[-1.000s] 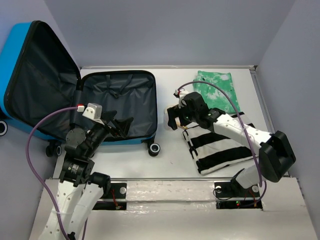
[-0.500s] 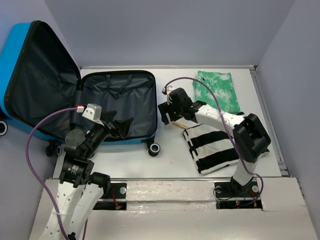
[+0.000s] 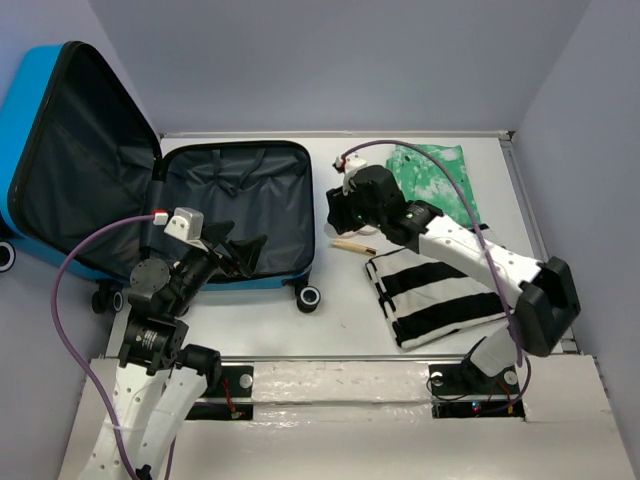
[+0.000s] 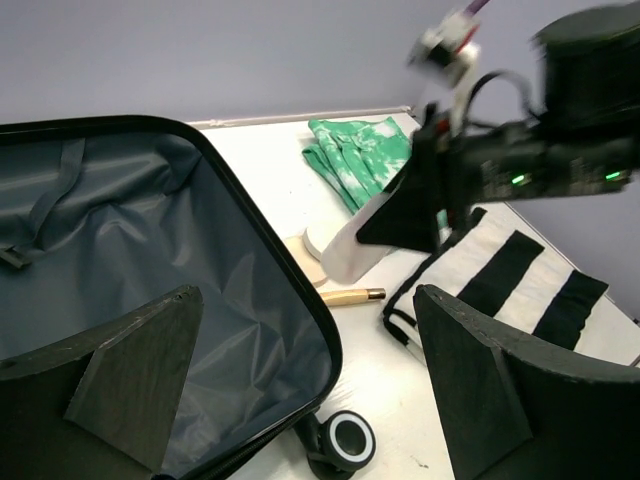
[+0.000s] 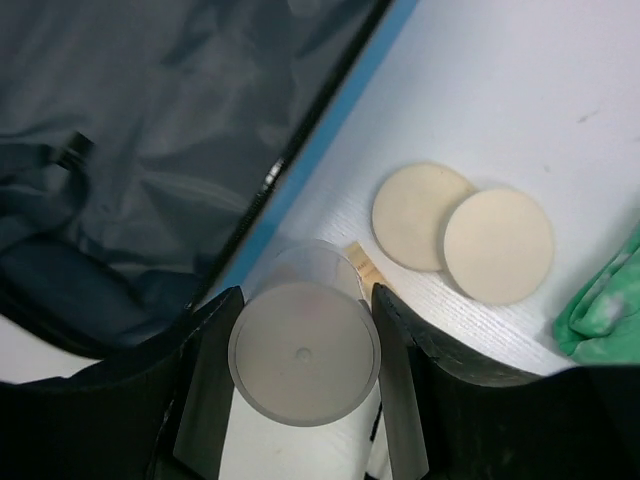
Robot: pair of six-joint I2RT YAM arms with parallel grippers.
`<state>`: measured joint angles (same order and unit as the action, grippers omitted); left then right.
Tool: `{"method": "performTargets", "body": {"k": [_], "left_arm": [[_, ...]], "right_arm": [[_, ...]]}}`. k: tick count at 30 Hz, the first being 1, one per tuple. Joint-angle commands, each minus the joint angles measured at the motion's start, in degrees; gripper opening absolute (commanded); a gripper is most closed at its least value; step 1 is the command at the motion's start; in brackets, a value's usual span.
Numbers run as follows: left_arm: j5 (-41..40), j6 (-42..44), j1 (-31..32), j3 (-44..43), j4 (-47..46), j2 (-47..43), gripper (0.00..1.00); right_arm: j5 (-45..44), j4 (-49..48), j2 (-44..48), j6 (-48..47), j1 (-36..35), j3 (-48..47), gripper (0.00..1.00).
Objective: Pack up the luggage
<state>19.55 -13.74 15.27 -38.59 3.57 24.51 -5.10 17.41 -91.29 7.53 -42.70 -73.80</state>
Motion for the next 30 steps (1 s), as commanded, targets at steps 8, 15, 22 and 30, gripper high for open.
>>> {"method": "performTargets", "body": {"k": [8, 15, 22, 30], "left_arm": [[-0.7, 0.5, -0.3, 0.4, -2.9, -1.1, 0.99], [-1.1, 0.6, -0.3, 0.4, -2.8, -1.1, 0.99], [-1.4, 0.5, -0.3, 0.4, -2.7, -0.9, 0.99], [-0.6, 0.3, -0.3, 0.4, -2.9, -1.2, 0.99]], "right_arm": [[10.9, -13.8, -8.4, 4.9, -5.9, -16.1, 0.33], [18.5, -13.5, -22.2, 8.9, -8.4, -28.9, 0.34], [14.7, -9.7, -19.7, 4.0, -7.6, -29.5, 0.99], [13.8, -11.1, 2.4, 1.9, 4.9, 1.5, 0.47]]}}
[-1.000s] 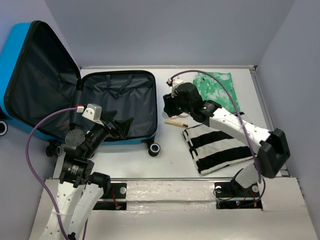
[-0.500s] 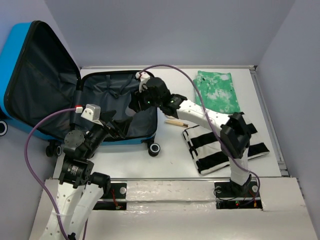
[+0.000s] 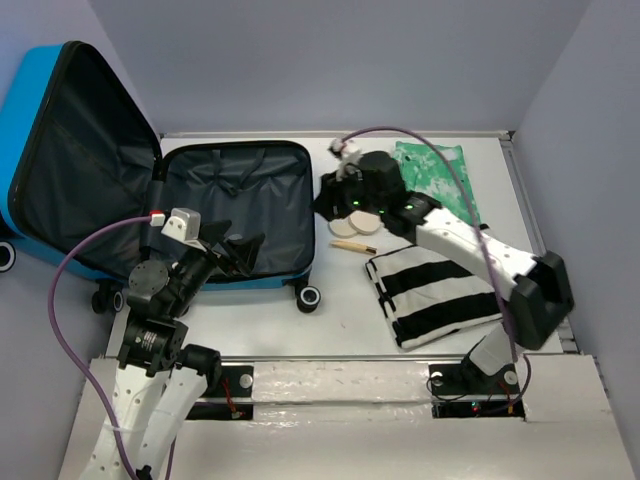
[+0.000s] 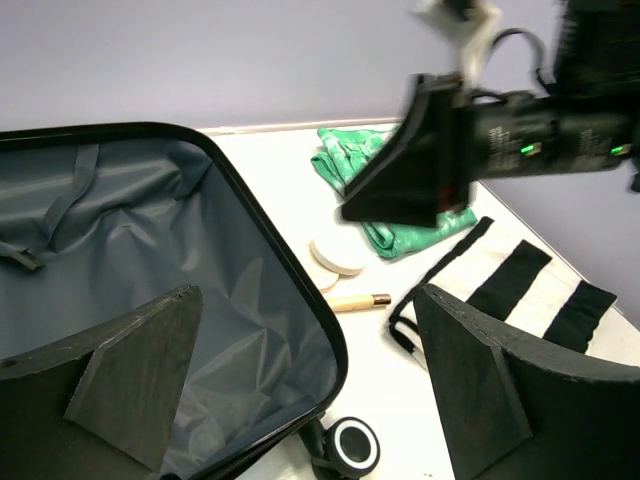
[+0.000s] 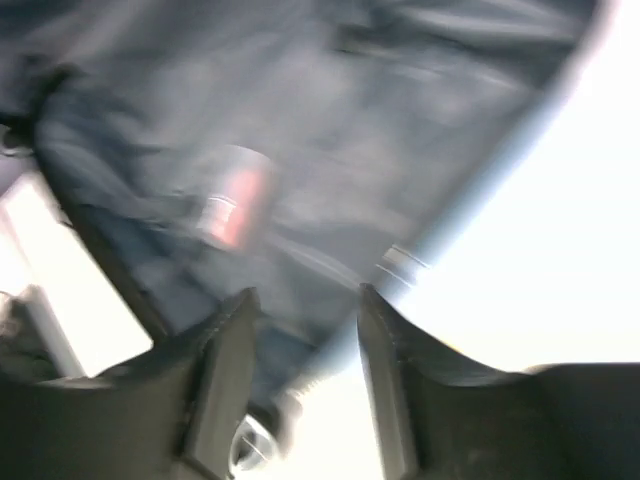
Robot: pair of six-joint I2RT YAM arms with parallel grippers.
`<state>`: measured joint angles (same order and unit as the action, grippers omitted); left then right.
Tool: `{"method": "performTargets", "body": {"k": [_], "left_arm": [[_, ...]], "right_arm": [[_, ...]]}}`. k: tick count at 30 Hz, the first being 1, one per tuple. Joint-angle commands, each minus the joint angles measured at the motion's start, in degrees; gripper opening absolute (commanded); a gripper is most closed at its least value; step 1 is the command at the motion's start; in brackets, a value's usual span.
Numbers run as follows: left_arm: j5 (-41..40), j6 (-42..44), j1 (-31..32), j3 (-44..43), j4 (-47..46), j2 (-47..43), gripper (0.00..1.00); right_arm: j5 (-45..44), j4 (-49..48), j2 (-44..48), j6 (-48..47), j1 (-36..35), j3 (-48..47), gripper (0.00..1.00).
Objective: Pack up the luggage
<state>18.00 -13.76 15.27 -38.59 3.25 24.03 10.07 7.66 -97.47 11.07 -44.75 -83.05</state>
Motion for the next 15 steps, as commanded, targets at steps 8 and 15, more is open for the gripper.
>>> {"method": "performTargets", "body": {"k": [8, 15], "left_arm": [[1.4, 0.2, -0.3, 0.5, -2.7, -0.7, 0.99], [1.2, 0.3, -0.3, 0.6, -2.5, -1.1, 0.99]], "right_arm": [[-14.7, 3.1, 4.0, -3.1, 13.8, 17.4, 0.71], [-14.5, 3.6, -8.2, -5.4, 15.0, 7.3, 0.57]]}}
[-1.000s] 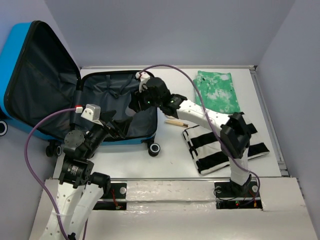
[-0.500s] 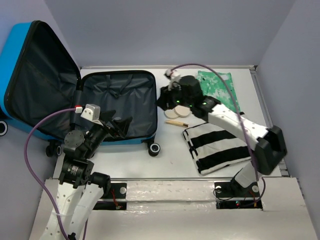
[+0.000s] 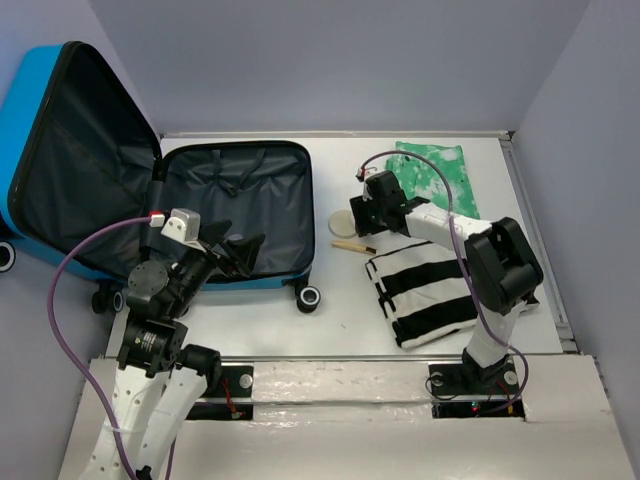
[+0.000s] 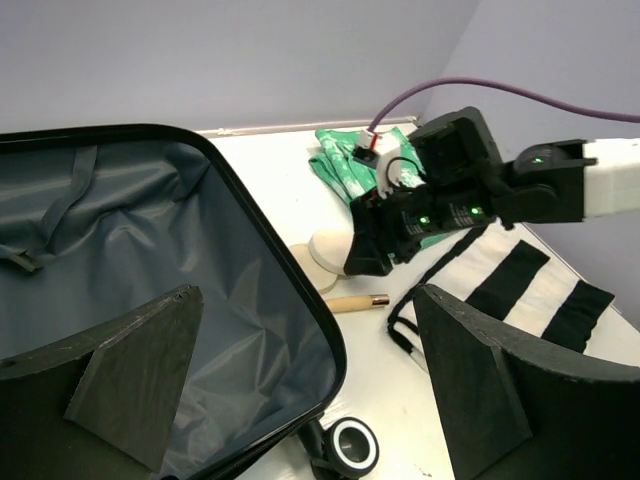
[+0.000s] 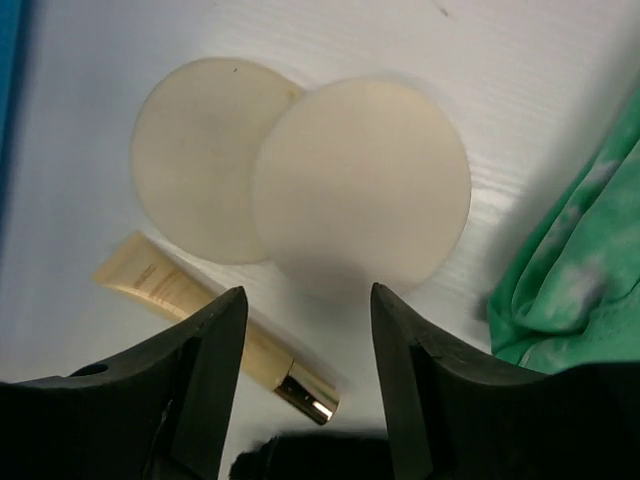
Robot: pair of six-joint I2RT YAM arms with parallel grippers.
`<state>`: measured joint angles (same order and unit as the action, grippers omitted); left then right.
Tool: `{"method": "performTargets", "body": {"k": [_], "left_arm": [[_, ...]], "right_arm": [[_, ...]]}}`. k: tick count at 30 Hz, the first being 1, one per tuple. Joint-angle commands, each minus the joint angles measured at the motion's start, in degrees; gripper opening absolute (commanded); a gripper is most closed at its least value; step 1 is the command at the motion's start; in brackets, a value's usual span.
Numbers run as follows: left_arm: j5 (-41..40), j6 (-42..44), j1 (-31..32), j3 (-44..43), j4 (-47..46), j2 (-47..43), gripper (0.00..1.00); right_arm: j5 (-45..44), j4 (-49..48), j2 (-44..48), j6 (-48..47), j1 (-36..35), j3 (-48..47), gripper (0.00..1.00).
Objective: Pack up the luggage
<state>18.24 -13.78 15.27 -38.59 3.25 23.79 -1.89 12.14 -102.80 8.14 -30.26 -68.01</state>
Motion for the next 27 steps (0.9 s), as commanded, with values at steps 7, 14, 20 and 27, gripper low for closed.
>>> {"method": "performTargets", "body": {"k": [7, 14, 20, 27], "left_arm": [[1.3, 0.3, -0.3, 0.4, -2.6, -0.7, 0.99], [1.4, 0.2, -0.2, 0.6, -2.7, -0.3, 0.99], [1.5, 0.2, -0.2, 0.6, -2.7, -0.1, 0.99], [1.7, 0.2, -0.2, 0.5, -2.8, -0.1, 0.99]], "right_arm": [[-4.3, 1.8, -9.2, -3.5, 0.5, -12.8, 0.49], [-2.3, 3.4, -12.1, -3.7, 0.5, -15.0, 0.53], [-1.4, 3.8, -12.9, -4.4, 0.5, -15.8, 0.55], [-2.6, 5.3, -14.4, -4.5, 0.5, -17.6, 0.20]]}}
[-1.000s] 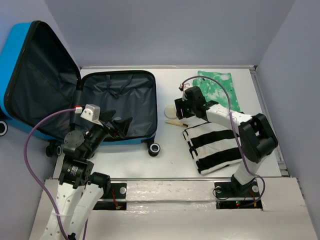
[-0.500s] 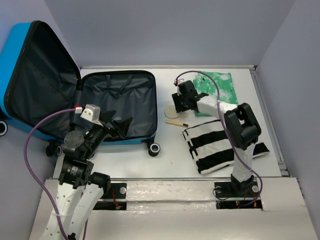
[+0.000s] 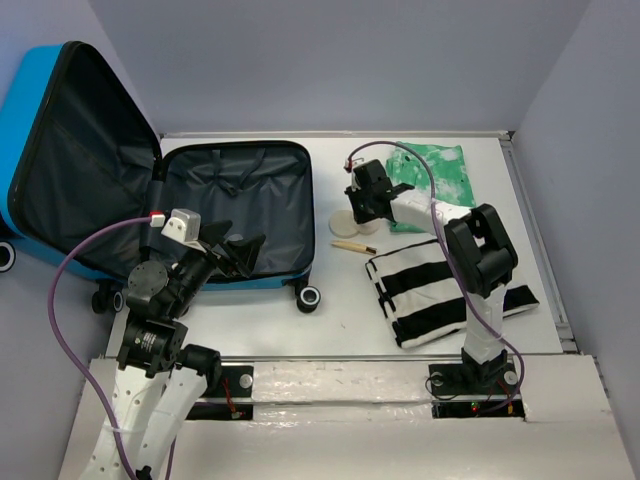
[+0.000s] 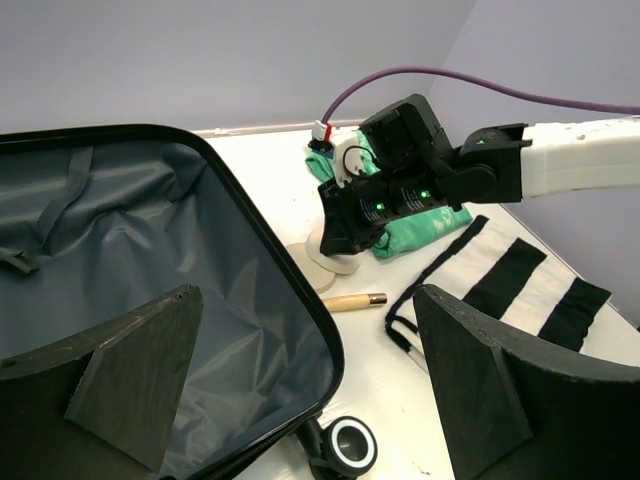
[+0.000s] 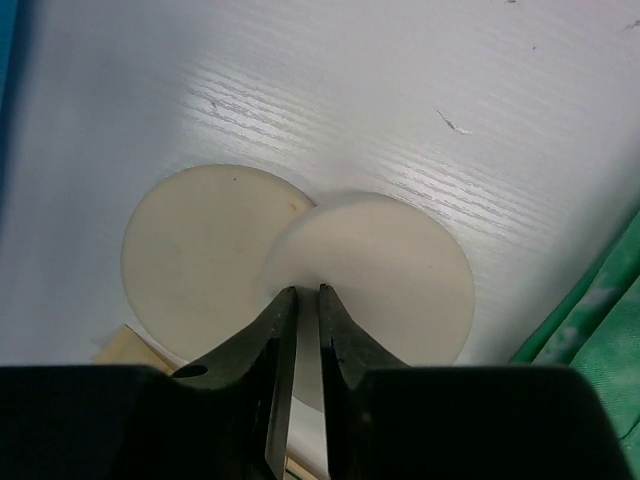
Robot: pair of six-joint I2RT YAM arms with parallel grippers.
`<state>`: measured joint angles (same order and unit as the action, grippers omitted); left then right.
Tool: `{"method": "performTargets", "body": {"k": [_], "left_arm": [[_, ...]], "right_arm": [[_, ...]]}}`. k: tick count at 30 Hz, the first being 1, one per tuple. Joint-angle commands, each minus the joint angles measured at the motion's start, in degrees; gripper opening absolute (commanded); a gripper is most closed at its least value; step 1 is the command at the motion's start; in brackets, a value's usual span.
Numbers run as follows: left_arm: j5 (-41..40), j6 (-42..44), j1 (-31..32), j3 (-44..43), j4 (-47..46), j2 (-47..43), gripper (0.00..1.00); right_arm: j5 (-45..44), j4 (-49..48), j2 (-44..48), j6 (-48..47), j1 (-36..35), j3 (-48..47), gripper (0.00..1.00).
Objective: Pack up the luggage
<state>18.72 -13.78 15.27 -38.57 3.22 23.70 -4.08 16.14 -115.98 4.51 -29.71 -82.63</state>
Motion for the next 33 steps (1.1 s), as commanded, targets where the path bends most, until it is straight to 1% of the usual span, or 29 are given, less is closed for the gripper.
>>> {"method": "performTargets", "body": {"k": [1, 2, 3, 5, 9, 10, 12, 16, 22, 28, 32, 33], "left_arm": [[1.2, 0.3, -0.2, 0.6, -2.8, -0.1, 0.99], [1.2, 0.2, -0.2, 0.5, -2.7, -0.2, 0.99], [1.2, 0.2, -0.2, 0.6, -2.7, -0.2, 0.99], [1.2, 0.3, -0.2, 0.6, -2.8, -0.4, 0.99], [1.2, 0.3, -0.2, 0.6, -2.7, -0.4, 0.99], [1.2, 0.3, -0.2, 0.6, -2.8, -0.3, 0.99], [1.3, 0.3, -0.2, 0.6, -2.8, -0.4, 0.99], [1.3, 0.2, -0.2, 0.5, -2.7, -0.3, 0.99], [1.3, 0.3, -0.2, 0.6, -2.7, -0.5, 0.99], [1.2, 0.3, -0.2, 0.7, -2.7, -0.6, 0.99], [1.2, 0.3, -0.2, 0.6, -2.7, -0.6, 0.99], [1.2, 0.4, -0.2, 0.5, -2.6, -0.6, 0.99]], "right_arm": [[-0.6, 1.7, -1.4, -0.9, -0.1, -3.1, 0.23], [-0.8, 2.0, -2.0, -0.8, -0.1, -3.8, 0.40], [-1.1, 2.2, -2.2, -0.8, -0.1, -3.9, 0.50], [-0.9, 2.8, -2.6, -0.6, -0.1, -4.2, 0.53], [-1.3, 2.7, -0.6, 0.1, -0.1, -3.4, 0.53], [-1.7, 2.4, 1.2, 0.1, -0.1, -3.2, 0.53], [-1.5, 2.2, 3.2, -0.1, -0.1, -3.2, 0.49], [-1.4, 2.3, 6.6, -1.1, -1.3, -3.2, 0.48], [-1.5, 3.5, 3.6, -1.1, -1.8, -3.7, 0.48], [-2.0, 5.5, -0.5, -1.1, -2.4, -5.0, 0.43], [-5.4, 5.8, -2.0, -1.3, -2.4, -5.5, 0.37], [-5.9, 5.9, -2.2, -1.4, -2.4, -5.5, 0.32]]}}
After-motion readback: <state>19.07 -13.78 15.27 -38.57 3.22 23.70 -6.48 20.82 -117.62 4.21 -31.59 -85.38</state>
